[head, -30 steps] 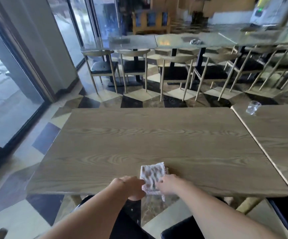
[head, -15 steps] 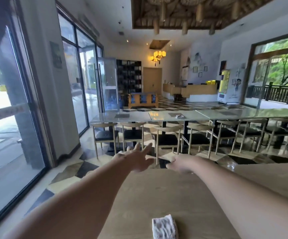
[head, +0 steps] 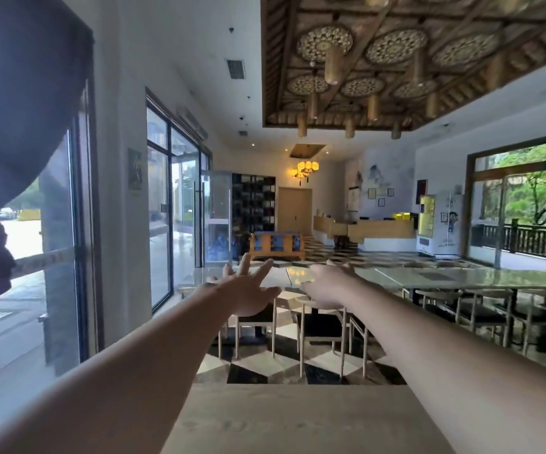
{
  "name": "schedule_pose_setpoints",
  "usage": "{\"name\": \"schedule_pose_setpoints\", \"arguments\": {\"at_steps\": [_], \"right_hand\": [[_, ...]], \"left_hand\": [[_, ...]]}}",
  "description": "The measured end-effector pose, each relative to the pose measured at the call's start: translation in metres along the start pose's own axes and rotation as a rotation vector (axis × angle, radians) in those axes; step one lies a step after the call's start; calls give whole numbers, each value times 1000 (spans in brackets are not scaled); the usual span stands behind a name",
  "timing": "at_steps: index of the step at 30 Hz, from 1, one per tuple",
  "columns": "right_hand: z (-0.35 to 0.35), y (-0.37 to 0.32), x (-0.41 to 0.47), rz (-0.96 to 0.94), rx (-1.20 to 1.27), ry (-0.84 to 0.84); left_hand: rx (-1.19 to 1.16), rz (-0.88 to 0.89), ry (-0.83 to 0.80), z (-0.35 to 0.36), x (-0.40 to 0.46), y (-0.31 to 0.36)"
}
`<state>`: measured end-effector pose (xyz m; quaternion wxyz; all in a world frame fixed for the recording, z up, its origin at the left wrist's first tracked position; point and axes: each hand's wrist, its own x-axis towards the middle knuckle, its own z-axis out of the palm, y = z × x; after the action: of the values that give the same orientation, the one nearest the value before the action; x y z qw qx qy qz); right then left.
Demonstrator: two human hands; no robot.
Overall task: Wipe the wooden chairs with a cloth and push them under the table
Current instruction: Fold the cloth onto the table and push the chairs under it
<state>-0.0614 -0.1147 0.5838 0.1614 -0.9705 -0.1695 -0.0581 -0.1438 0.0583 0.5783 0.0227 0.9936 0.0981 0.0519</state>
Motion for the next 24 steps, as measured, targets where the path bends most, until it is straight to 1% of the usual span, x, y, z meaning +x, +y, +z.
{"name": "schedule_pose_setpoints", "arguments": {"at_steps": [3,8,11,13,14,18,20,21,24], "right_hand": [[-7,13,-1,10,34,-10],[-12,27,-4,-35,112,2],[9,31,-13,-65,188,4],[53,35,-23,-67,202,-55],[87,38,-30,-64,194,-122],[247,40,-98,-30,145,-503],[326,32,-154,-19,139,-654],[355,30,-179,-9,139,-704],[438,4,-266,69,150,-927]], "left_hand": [[-2,-4,10,-3,0,6],[-36,24,36,2,5,13],[-137,34,33,21,5,16],[-187,22,11,58,-3,14],[-184,-6,-28,88,-13,7],[-110,-222,-321,245,-86,-43],[-116,-306,-485,319,-143,-78],[-125,-336,-532,345,-165,-92],[-123,-372,-702,420,-240,-152]]}}
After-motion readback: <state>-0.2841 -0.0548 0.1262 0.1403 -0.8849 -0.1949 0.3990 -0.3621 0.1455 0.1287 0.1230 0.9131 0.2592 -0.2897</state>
